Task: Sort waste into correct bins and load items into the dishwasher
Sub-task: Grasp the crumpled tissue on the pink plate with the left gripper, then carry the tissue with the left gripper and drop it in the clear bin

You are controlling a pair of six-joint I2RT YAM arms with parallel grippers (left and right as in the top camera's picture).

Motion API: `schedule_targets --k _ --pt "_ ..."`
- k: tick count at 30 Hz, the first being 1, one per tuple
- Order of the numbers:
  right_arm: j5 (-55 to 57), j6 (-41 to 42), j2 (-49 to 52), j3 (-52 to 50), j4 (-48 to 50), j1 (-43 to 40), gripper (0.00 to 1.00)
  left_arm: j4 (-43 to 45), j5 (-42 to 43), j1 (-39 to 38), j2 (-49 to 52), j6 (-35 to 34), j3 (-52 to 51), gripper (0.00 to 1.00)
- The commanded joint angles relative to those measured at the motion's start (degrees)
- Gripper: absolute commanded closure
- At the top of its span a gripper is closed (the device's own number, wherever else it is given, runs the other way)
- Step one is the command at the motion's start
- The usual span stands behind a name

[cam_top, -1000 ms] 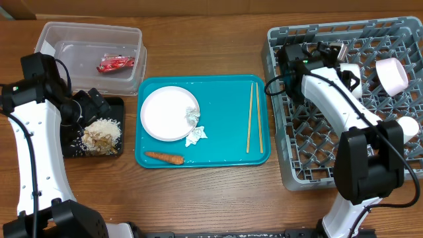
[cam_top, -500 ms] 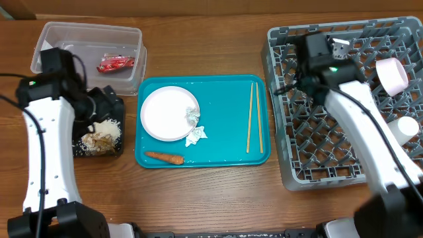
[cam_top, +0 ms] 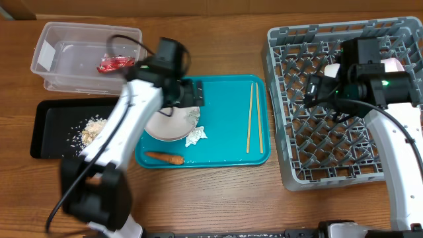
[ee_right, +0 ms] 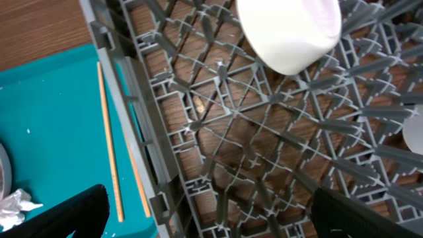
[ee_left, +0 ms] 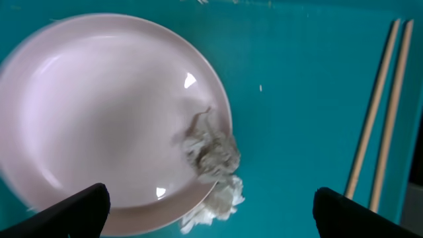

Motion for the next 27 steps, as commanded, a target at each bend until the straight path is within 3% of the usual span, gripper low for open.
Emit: schedule_targets --k 1,12,15,21,27 --pt "-0.6 -0.4 -0.8 0.9 0.2 -0.6 0.0 1.3 0.2 -2.6 7.1 1.1 0.8 0.0" --pt "-0.6 -0.4 -0.6 0.9 0.3 -0.6 0.0 1.5 -0.3 -3.2 12.2 1.1 0.9 0.14" --pt "-0.6 -0.4 -0.4 0.9 0.3 -0.6 0.0 1.5 -0.3 -3.2 12.2 1.6 0.9 0.31" --pt "-0.6 -0.4 0.3 0.9 0.3 -0.6 0.0 0.8 -1.4 -3.2 12.2 1.8 0.9 0.5" --pt "-0.6 -0.4 0.3 0.9 0.2 -0.6 0.0 -1.4 -2.5 -3.2 12.2 3.0 2.1 0.79"
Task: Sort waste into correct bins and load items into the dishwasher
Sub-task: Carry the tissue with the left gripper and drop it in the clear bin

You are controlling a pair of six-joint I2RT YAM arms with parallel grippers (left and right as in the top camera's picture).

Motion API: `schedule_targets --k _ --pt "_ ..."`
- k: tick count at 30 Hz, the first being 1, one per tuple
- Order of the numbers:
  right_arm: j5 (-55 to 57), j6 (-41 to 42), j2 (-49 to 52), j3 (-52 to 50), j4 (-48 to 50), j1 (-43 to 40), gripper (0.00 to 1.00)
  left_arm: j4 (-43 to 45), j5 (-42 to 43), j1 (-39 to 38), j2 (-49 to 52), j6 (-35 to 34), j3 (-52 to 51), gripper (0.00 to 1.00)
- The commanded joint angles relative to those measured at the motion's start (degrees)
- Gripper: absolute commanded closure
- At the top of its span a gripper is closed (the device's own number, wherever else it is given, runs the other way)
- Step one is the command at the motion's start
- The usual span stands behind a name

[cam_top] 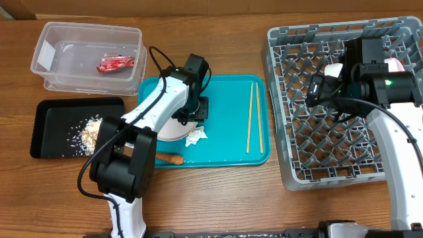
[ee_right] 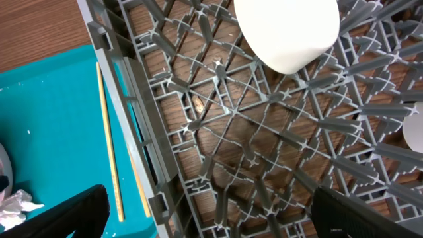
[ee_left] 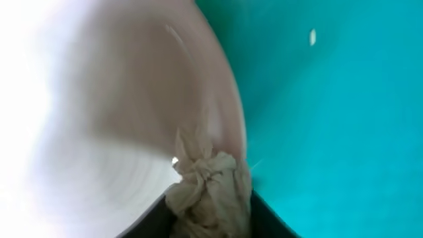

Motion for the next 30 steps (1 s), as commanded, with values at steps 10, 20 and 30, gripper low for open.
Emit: schedule_targets --k 10,20,30 --pt "-0.3 -0.4 0.2 0.9 0.2 -0.1 0.0 -11.5 -6.6 0.5 -0.1 1.2 16.2 0.96" --pt "-0.3 -0.4 0.2 0.9 0.3 -0.1 0.0 -8.6 -6.6 15.6 -0.1 1.2 25.4 0.96" --pt "-0.3 -0.4 0.2 0.9 0.5 -0.1 0.0 7.6 -6.6 27.0 -0.1 1.2 25.0 0.74"
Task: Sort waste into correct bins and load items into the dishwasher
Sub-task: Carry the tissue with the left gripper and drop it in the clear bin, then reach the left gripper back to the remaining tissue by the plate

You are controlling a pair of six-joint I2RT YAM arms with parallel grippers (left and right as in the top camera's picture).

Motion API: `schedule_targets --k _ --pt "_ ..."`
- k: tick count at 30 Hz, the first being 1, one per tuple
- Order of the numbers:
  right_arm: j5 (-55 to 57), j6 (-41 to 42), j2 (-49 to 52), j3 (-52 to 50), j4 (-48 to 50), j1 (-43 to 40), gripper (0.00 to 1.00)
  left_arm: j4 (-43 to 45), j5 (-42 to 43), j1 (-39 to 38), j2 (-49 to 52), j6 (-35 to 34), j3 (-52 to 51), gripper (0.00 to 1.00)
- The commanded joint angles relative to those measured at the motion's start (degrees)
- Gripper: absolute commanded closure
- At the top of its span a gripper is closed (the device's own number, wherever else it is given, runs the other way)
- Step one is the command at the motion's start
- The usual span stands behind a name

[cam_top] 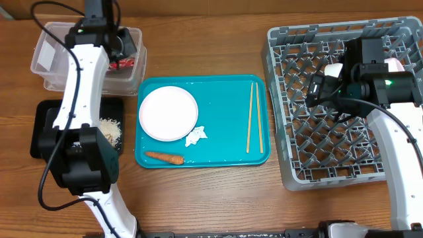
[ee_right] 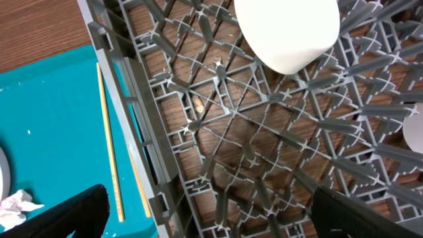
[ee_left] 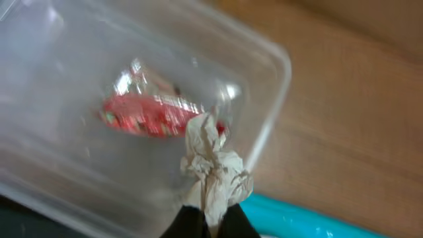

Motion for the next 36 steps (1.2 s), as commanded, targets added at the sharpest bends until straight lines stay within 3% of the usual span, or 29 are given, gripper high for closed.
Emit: schedule_targets --k 1,7,10,13,16,20,24,31,36 --pt "-0.3 -0.4 0.2 0.9 0.4 -0.1 0.0 2.9 -0.4 1.8 0.0 0.3 0.8 0.71" --pt "-0.3 -0.4 0.2 0.9 0.3 -0.1 0.0 3.8 -0.4 3.2 0.4 0.5 0.9 0.39" --pt "-0.3 -0.4 0.2 0.9 0.4 -0.1 0.0 -1.9 4.7 2.6 -1.0 1.4 1.9 0.38" --pt "-0.3 -0.4 0.2 0.9 0.4 -0.1 0.0 -16.3 14.6 0.0 -2.7 1.4 1.9 0.35" --pt "-0.3 -0.4 0.2 0.9 0.5 -0.1 0.0 -25.8 15.2 -4.8 -2.5 3.1 0.6 0.32" --pt "-0.3 -0.4 0.2 0.9 0.4 -0.1 0.0 -30.0 13.9 -13.9 -2.5 5.0 -3.1 0.28" --pt "-0.3 -0.4 0.2 0.9 0.4 -0.1 0.0 -30.5 8.8 -21.2 -2.5 -0.5 -7.1 0.26" --pt "-0.3 -0.4 0.2 0.9 0.4 -0.1 0.0 -24.5 8.4 -29.1 -2.5 -12.6 -16.8 0.22" --pt "-0.3 -0.4 0.2 0.9 0.4 -0.1 0.0 -16.0 6.6 -31.3 -2.5 -13.2 -21.6 0.23"
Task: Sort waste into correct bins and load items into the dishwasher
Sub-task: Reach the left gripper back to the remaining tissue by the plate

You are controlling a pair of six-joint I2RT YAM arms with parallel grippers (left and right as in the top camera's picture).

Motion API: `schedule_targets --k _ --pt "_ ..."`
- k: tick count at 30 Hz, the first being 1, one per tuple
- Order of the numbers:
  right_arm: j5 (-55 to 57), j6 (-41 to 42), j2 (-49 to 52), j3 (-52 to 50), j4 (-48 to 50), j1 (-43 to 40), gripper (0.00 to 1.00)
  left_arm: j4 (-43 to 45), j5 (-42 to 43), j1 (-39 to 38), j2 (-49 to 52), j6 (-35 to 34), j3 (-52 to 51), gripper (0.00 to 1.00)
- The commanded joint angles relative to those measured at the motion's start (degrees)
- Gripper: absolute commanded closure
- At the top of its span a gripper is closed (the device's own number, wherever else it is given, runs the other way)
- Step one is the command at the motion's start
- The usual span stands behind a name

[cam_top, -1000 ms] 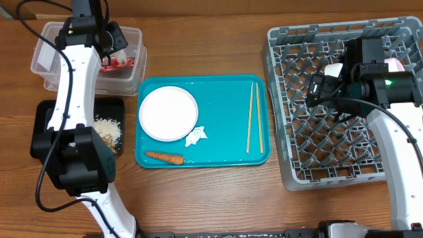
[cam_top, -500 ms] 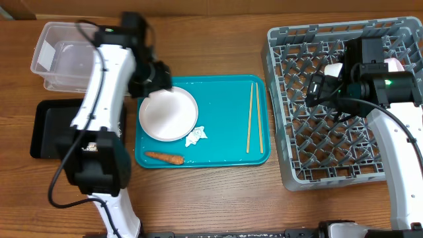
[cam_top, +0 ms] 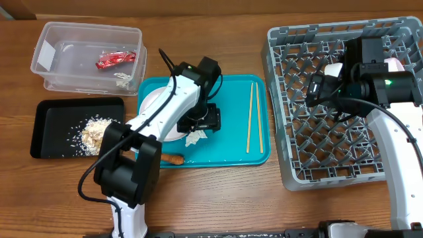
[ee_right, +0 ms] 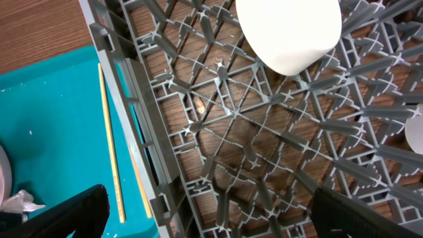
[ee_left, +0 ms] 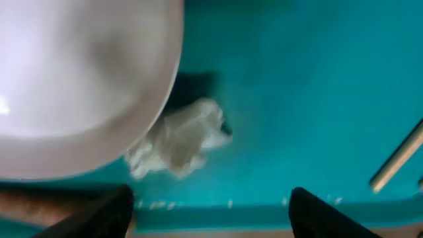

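Observation:
My left gripper (ee_left: 211, 218) is open just above the teal tray (cam_top: 231, 149), with a white crumpled napkin (ee_left: 178, 135) lying between and ahead of its fingers. The napkin (cam_top: 195, 137) touches the rim of the pink-white plate (ee_left: 73, 79). A carrot (cam_top: 173, 158) lies at the tray's front and two chopsticks (cam_top: 254, 116) on its right side. The clear bin (cam_top: 49, 73) holds a red wrapper (cam_top: 114, 61) and a crumpled tissue (cam_top: 122, 78). My right gripper (ee_right: 208, 218) hangs open over the grey dish rack (ee_right: 198, 125), near a white cup (ee_right: 289, 33).
A black tray (cam_top: 49, 109) with rice scraps (cam_top: 96, 129) sits at the left, in front of the clear bin. The dish rack (cam_top: 284, 152) fills the right side of the table. My left arm crosses over the plate in the overhead view.
The left gripper was over the clear bin, shut on a crumpled tissue. Now that tissue lies in the bin and the gripper is open over the white napkin on the tray. The right arm is unmoved.
The left gripper was open above the plate with a grey tissue on it. Then it was shut on that tissue at the plate, then held it over the clear bin. Now the tissue is in the bin and the gripper is back over the tray.

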Motion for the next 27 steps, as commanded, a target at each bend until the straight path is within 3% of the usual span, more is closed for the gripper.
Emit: schedule_targets --k 1,8,27 --pt "-0.1 -0.3 0.1 0.9 0.1 -0.1 0.0 3.8 -3.0 -1.3 -1.4 -2.7 -2.6 0.24" --pt "-0.1 -0.3 0.1 0.9 -0.1 -0.1 0.0 4.7 -8.5 -1.7 -1.4 -2.8 -3.0 0.24" --pt "-0.1 -0.3 0.1 0.9 -0.1 -0.1 0.0 4.6 -9.4 -3.8 1.0 -3.8 -3.1 0.3"
